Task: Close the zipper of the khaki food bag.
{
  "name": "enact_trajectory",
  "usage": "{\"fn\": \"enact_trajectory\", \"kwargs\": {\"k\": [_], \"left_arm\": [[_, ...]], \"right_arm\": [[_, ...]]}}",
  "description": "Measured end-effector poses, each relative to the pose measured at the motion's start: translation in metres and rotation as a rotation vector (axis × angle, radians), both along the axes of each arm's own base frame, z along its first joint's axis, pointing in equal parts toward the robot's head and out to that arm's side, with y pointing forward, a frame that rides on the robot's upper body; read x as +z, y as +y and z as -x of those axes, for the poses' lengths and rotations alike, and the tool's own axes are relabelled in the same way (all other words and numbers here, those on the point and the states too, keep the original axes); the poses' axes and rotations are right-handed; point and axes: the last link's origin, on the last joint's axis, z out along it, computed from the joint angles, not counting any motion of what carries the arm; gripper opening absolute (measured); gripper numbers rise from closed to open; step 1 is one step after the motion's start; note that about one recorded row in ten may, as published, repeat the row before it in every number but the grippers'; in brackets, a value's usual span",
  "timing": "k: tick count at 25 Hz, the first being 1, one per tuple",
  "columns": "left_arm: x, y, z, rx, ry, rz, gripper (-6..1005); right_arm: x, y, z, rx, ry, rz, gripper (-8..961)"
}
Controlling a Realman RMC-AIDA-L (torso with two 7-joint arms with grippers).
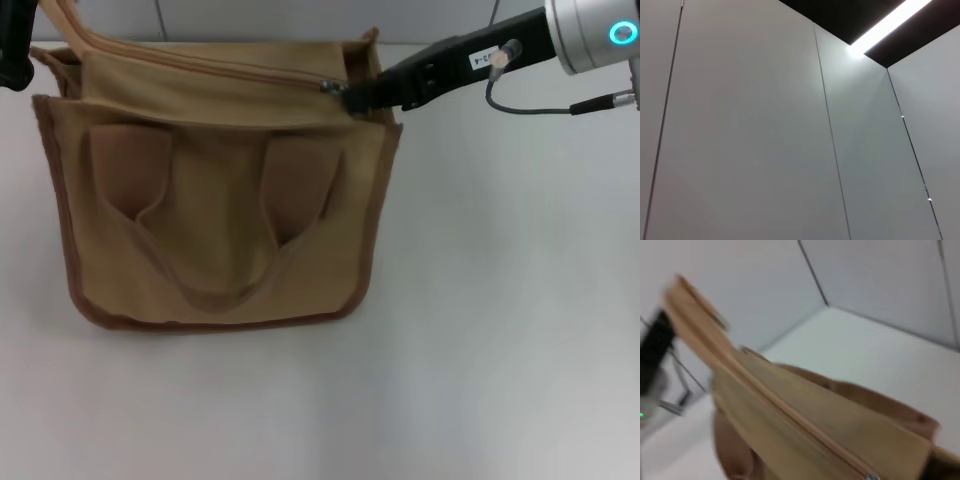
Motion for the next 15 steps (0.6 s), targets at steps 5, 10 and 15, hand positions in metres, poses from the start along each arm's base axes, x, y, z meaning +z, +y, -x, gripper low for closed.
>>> {"fn": "enact_trajectory", "kwargs": {"k": [5,10,15], "left_arm": [[0.000,0.001,0.004,0.032,0.001,0.003,31],[-0.001,0.001,0.013,0.089,0.007,0.005,31],[-0.002,-0.001,0.019,0.121,0.007,0.012,31]], "right_arm": [[0.010,-0.006,-0.007,0.088,0.144,-0.028,15],[0.026,-0.024,-0.032,0.209,0.362,-0.120,90],[0.017,-0.059,-0.059,0.423,0.495,-0.100,299]]}}
